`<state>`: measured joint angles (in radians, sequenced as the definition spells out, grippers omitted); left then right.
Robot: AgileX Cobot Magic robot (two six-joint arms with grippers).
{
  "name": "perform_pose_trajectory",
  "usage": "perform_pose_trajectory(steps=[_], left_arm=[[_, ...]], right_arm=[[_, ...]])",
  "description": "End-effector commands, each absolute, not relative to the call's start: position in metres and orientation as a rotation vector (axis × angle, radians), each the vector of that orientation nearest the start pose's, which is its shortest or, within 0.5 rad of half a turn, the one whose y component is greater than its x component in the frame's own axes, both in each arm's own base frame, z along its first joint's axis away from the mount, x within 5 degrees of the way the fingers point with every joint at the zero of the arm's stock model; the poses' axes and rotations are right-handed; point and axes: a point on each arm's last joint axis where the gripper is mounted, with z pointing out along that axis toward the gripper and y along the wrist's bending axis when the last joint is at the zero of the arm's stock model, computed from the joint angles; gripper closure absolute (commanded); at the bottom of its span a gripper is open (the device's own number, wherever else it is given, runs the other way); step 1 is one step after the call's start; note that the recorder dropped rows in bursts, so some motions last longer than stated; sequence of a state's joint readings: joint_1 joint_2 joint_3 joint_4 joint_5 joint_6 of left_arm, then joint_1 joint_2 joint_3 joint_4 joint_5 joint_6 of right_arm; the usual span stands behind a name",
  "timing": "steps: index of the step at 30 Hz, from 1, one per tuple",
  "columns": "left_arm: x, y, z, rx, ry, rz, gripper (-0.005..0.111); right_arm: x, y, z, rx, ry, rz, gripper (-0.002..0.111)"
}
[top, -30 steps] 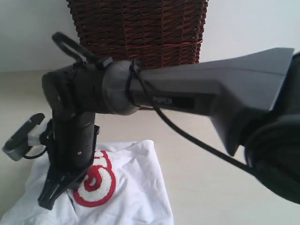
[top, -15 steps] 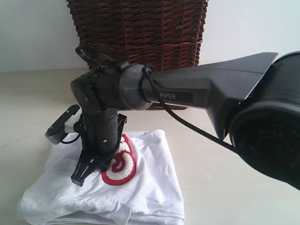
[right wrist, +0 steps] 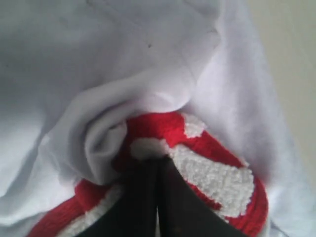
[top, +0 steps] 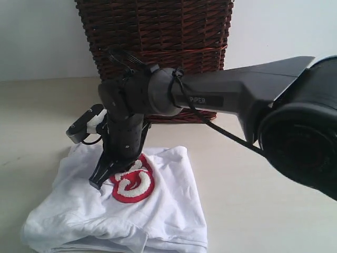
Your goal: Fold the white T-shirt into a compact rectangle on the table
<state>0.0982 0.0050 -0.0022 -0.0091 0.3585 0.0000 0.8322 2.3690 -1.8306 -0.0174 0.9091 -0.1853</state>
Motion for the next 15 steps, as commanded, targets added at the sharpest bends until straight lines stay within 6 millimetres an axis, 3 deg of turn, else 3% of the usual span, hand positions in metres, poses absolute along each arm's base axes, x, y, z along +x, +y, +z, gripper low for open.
perform_pose_trajectory(steps=[1,4,6,15], left_arm=[[0.053,0.005,0.182,-0.096,1.833,0.06,0.107],[0.053,0.005,0.182,-0.096,1.833,0.06,0.107],[0.053,0.005,0.182,-0.096,1.833,0.06,0.107],[0.053,0.005,0.182,-0.096,1.833,0.06,0.107]], right_arm=[[0.325,0.348,0.138,-1.442,2.57,0.051,0.108],[0.315,0.345,0.188,-1.401,2.542,0.159,0.108],[0.301,0.346,0.201,-1.461,2.546,0.23,0.108],[0.277,0.327,0.117,-1.487,2.608,0.174,0.108]])
